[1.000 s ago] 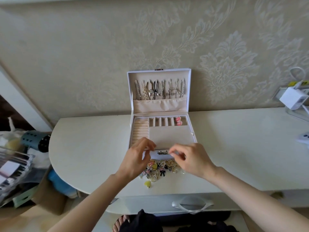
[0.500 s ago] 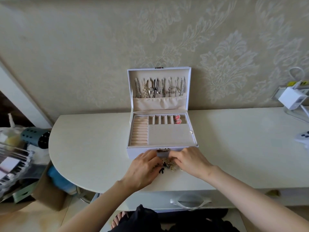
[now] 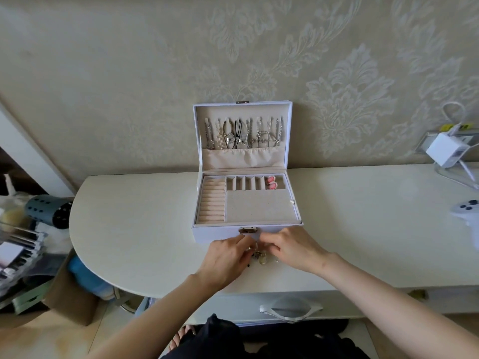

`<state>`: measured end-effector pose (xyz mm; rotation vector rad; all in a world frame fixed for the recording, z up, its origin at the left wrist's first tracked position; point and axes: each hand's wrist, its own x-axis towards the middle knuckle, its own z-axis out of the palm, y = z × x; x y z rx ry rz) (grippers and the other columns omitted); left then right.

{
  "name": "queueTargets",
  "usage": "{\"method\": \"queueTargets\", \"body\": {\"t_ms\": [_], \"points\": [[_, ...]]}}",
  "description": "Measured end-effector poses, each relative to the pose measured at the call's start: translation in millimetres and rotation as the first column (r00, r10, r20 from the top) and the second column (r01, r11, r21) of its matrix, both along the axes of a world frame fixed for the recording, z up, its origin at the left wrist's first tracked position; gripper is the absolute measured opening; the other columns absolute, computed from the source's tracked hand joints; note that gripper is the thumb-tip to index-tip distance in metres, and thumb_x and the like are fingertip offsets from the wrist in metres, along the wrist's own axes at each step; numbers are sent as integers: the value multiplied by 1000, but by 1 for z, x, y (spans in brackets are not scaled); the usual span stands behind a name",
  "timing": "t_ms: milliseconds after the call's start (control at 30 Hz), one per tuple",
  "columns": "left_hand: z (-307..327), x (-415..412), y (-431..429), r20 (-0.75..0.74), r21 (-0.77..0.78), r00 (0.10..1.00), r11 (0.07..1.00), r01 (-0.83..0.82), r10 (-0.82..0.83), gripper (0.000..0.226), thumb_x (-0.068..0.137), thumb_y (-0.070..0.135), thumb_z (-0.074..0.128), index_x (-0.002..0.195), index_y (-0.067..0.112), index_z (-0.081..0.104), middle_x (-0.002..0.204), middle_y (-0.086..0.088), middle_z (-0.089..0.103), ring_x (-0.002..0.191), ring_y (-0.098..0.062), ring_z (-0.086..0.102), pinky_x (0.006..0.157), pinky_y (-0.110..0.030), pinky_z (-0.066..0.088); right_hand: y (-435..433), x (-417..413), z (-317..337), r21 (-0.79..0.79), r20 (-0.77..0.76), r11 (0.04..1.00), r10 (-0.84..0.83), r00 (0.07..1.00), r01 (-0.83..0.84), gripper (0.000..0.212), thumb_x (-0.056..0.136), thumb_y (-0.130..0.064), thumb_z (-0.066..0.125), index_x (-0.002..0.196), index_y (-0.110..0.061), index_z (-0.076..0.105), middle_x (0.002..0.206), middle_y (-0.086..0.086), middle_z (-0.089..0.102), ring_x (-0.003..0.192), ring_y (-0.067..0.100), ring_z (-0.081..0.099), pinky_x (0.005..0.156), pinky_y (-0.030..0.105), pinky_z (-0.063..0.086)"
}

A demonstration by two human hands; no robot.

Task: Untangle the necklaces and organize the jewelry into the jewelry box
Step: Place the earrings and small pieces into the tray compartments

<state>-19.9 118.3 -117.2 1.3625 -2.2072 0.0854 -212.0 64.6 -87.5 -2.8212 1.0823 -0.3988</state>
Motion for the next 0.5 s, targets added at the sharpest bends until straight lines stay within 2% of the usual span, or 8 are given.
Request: {"method": "queueTargets", "body": {"t_ms": [67, 167, 333, 433, 500], "points": [[0, -3, 1, -30, -11, 999, 1000, -22, 22, 6, 77, 27, 48, 80, 24, 53, 65, 9, 63, 47, -16, 54, 36, -16, 30, 1, 3, 1, 31, -20, 999, 24, 1000, -24, 17, 71, -11, 52, 79, -19, 64, 48, 5, 55, 46, 24, 53, 50, 22, 20], [0, -2, 1, -86, 8, 993, 996, -85, 85, 8, 79, 29, 49, 80, 23, 53, 60, 10, 63, 45, -16, 54, 35, -19, 35, -5, 2, -2, 44, -63, 998, 53, 997, -50, 15, 87, -15, 46, 93, -15, 60, 64, 13, 62, 61, 32, 57, 54, 29, 24], [1, -2, 2, -65, 24, 994, 996, -87, 88, 12, 80, 33, 49, 80, 21, 54, 54, 9, 61, 42, -16, 53, 37, -19, 36, -5, -5, 0, 109, -18, 993, 38, 999, -35, 15, 94, -21, 48, 104, -17, 58, 80, 7, 70, 74, 28, 62, 64, 34, 39], [-1, -8, 2, -47, 42, 997, 997, -60, 62, 18, 82, 37, 49, 78, 21, 56, 51, 7, 59, 40, -17, 53, 37, -17, 37, -5, -9, 1, 131, 24, 991, 8, 1000, -11, 14, 95, -23, 47, 104, -20, 57, 84, -1, 71, 76, 22, 63, 67, 32, 41], [-2, -14, 0, -16, 87, 996, 993, -83, 84, 27, 82, 46, 47, 79, 20, 56, 48, 4, 58, 39, -20, 54, 36, -21, 42, -5, -13, 3, 114, 75, 993, 5, 997, -13, 11, 94, -24, 49, 100, -19, 57, 81, -6, 71, 74, 19, 64, 64, 29, 41]]}}
